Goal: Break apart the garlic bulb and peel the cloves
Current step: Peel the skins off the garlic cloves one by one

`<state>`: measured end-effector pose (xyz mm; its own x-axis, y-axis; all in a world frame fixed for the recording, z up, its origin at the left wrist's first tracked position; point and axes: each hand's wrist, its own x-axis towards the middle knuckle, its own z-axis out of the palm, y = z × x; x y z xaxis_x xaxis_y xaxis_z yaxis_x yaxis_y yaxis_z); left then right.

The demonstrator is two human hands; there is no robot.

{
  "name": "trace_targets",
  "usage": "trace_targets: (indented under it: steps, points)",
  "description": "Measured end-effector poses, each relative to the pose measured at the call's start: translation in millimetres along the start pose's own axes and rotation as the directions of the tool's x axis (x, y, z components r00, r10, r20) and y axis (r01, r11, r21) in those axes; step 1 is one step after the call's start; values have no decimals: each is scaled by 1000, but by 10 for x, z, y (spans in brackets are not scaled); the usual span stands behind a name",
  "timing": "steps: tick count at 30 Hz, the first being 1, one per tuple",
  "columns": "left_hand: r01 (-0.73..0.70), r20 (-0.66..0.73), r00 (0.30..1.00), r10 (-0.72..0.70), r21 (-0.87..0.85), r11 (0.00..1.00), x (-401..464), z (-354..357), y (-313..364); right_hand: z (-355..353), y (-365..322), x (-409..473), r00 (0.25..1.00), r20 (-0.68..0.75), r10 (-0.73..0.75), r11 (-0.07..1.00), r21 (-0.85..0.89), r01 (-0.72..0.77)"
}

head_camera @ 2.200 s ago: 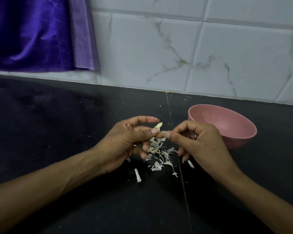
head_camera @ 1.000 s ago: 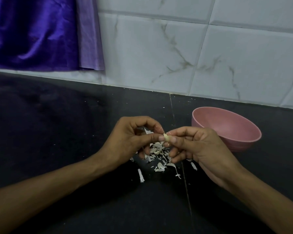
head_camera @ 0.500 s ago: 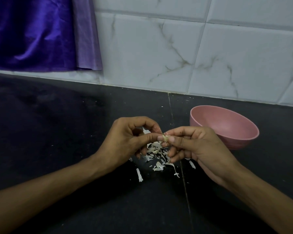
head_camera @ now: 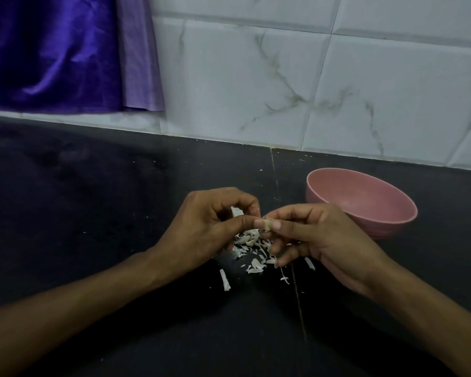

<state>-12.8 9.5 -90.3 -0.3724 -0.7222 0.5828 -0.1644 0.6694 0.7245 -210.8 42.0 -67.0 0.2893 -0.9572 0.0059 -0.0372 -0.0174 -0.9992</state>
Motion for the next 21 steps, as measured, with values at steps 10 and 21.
trace_targets:
  steps: [10,21]
  points:
    - [-89,3,996,89,130,988,6,0,7,29,14,10,1000,27,10,1000,3,-10]
    - [-184,43,983,179,255,949,-11,24,1,17,45,40,998,-3,69,983,170,-67]
